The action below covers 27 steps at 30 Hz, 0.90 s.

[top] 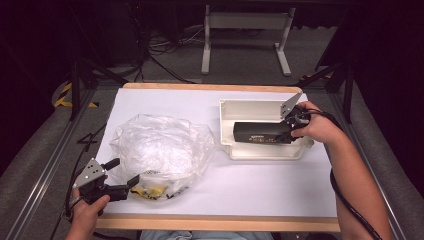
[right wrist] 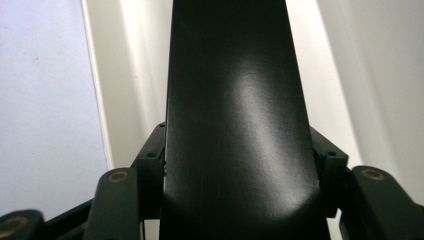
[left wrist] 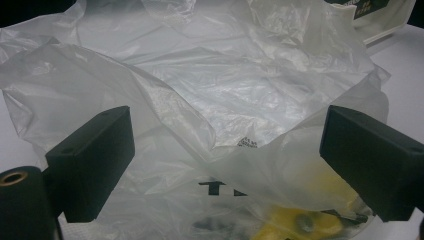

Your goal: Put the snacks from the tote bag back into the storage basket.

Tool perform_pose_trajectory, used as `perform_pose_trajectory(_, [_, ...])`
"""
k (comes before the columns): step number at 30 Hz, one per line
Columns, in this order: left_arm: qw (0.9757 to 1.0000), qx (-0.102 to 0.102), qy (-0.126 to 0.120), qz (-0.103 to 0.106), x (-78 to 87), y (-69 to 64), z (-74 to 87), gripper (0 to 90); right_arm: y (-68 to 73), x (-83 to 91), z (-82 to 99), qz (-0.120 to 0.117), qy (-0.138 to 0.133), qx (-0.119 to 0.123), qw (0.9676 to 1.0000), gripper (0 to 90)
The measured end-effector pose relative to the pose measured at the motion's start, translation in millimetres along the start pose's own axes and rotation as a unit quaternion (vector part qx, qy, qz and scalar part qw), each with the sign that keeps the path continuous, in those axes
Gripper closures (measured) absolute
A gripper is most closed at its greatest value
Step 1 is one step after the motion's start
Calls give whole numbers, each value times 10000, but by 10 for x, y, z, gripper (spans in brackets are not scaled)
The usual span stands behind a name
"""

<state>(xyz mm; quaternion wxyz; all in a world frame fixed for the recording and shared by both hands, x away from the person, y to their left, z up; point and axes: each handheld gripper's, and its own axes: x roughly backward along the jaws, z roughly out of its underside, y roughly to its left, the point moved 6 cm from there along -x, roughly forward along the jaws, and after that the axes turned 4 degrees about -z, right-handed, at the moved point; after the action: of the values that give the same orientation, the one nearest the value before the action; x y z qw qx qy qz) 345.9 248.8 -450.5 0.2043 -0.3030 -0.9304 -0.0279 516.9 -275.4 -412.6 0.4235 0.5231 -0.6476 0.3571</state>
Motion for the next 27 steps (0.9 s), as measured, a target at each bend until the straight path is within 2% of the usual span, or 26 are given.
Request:
perform_pose_trajectory(3, [10000,0,-3,-6,1,1,1,83,-6,-7,20,-68,38,-98,9999,425])
perform_pose_trajectory(10, [10000,6,0,-22,6,0,7,83,-17,-26,27,-107,95,-110,9998,423])
perform_pose_trajectory(13, [10000,1,20,-37,10,1,12,83,-34,-38,40,-159,168,-3,9997,422])
perform_pose_trajectory(17, [10000,-9,31,-52,16,4,17,83,-61,-42,29,-112,221,137,9996,421])
perform_pose_trajectory(27, [9999,28,55,-113,72,-3,56,83,-140,-100,27,-56,512,254,9983,411])
